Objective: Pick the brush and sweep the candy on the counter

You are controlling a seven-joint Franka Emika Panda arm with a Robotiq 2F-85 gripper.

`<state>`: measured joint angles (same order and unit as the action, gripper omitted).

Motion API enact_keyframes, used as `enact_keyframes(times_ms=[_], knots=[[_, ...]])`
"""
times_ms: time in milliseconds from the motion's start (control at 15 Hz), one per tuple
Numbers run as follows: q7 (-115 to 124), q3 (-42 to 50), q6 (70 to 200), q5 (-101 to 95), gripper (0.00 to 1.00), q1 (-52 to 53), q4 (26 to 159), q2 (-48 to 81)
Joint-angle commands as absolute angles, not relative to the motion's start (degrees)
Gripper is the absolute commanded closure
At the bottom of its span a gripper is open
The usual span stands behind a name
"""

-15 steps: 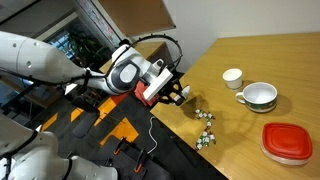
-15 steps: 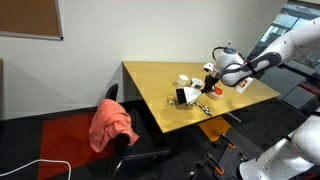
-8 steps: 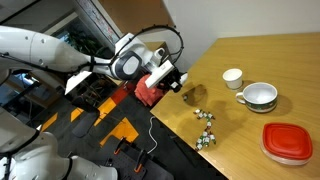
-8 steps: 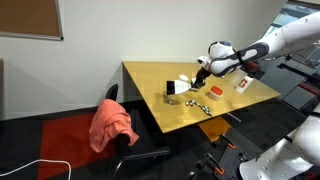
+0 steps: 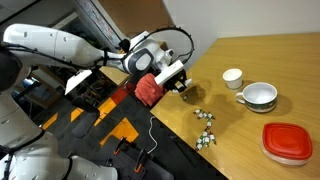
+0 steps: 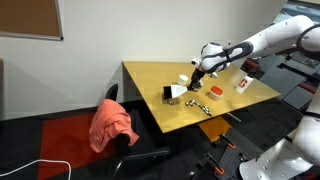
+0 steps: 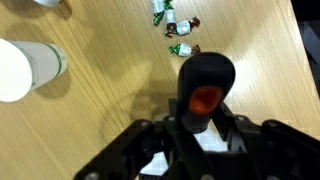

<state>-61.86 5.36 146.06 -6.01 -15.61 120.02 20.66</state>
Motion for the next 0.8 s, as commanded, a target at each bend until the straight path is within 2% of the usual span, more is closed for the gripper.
enact_keyframes(times_ms=[0, 733], knots=[[-64.0, 4.3, 141.7, -5.3, 0.87, -16.4, 115.7, 23.7], [-61.9, 6.4, 135.5, -10.9, 0.87, -15.3, 116.9, 26.8]])
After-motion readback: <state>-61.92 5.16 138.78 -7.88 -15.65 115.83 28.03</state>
